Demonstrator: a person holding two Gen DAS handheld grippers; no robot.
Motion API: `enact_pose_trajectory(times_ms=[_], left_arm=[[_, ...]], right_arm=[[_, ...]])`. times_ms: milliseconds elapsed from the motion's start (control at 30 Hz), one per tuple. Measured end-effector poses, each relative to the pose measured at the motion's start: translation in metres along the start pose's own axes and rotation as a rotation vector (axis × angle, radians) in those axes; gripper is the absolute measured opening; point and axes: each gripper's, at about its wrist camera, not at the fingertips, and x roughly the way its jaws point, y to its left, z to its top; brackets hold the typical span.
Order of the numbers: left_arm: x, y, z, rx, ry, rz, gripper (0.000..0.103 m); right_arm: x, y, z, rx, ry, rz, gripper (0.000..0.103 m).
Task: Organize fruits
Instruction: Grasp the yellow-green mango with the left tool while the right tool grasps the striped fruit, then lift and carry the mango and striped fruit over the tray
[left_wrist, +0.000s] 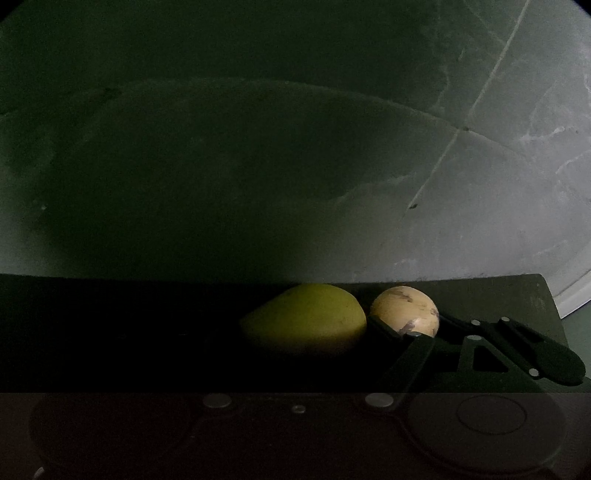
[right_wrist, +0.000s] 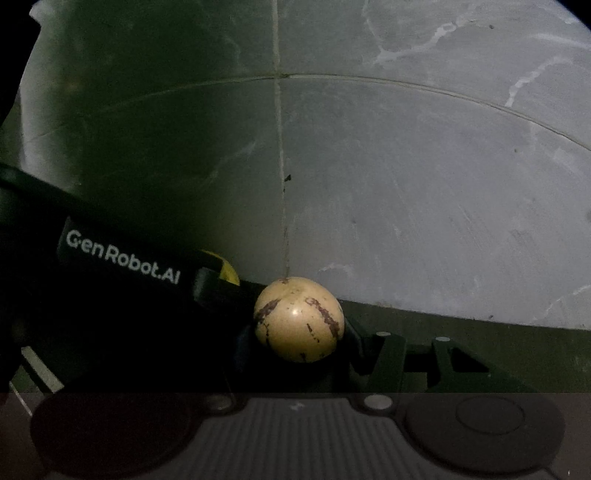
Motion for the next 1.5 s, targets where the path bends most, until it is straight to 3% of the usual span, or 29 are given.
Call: enact_pose_trajectory(times_ms=[400, 733, 1100, 1367, 1400, 1500], left_arm=[[-0.005, 0.008, -0.005, -0.007, 0.002, 0.004, 0.079], [0.014, 0.001, -0.002, -0.011, -0.009, 0.000, 0.079], [0.028, -0.002, -0.011, 0.019, -0.005, -0.025, 0.079], [0.015, -0.001, -0.026, 0.066, 0.005, -0.056, 0.079], [0.014, -0.001, -0.028, 0.071, 0.006, -0.060, 0.079], [0.021, -0.002, -0.029, 0.084, 0.011, -0.070, 0.079]], right_arm=[[-0.025, 0.007, -0.006, 0.028, -0.002, -0.009, 0.056], [-0.034, 0.011, 0.000, 0.046, -0.026, -0.016, 0.056], [-0.049, 0.020, -0.011, 0.069, -0.030, -0.043, 0.056], [-0.068, 0.036, -0.021, 0.094, -0.024, -0.059, 0.056], [-0.072, 0.038, -0.022, 0.134, 0.177, -0.026, 0.056], [-0.081, 0.045, -0.025, 0.140, 0.180, -0.034, 0.056]])
